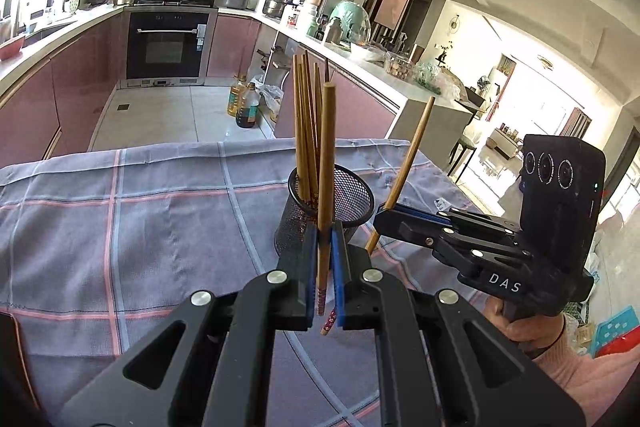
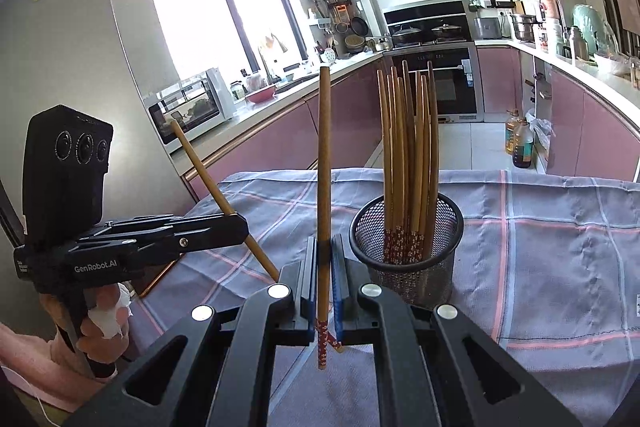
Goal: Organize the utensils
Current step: 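Lift the left chopstick upright over the mesh cup while the right gripper lifts its own, then lower the left chopstick into the mesh cup while the right gripper inserts its own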
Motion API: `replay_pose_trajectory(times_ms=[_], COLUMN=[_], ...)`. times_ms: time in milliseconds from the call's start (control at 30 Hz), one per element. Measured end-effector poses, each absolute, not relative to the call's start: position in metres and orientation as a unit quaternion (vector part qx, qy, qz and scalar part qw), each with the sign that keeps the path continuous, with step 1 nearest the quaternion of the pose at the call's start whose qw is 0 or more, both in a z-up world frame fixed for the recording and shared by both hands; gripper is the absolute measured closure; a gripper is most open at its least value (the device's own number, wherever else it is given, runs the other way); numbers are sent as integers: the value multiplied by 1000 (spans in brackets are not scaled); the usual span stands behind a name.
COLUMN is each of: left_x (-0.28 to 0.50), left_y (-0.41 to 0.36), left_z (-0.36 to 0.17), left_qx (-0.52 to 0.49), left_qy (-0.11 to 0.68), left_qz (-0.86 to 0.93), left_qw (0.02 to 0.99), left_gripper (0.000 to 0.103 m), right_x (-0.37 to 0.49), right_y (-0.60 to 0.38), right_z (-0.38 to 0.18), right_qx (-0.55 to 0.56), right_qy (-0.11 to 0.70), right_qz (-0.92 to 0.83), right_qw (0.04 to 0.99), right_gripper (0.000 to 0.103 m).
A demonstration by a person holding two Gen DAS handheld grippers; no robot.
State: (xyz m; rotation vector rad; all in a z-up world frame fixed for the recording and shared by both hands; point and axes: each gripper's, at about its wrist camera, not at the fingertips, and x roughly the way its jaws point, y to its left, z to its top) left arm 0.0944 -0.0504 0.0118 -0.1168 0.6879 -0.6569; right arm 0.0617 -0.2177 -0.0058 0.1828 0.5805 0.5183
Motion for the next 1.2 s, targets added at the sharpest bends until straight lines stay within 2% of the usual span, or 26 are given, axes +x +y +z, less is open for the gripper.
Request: replay_pose_trajectory(times_ms=[1200], left_x=[100], left_y=[-65], left_z=[45], left_qx=[-30], left_qy=[286], left_qz=[-333], left_qw=[898], left_gripper=[96], right_x=[59], right_y=[-224], right_z=[30], right_qx=[68], right_qy=[234], right_qz=[250], right_qw=[937], right_gripper=[97])
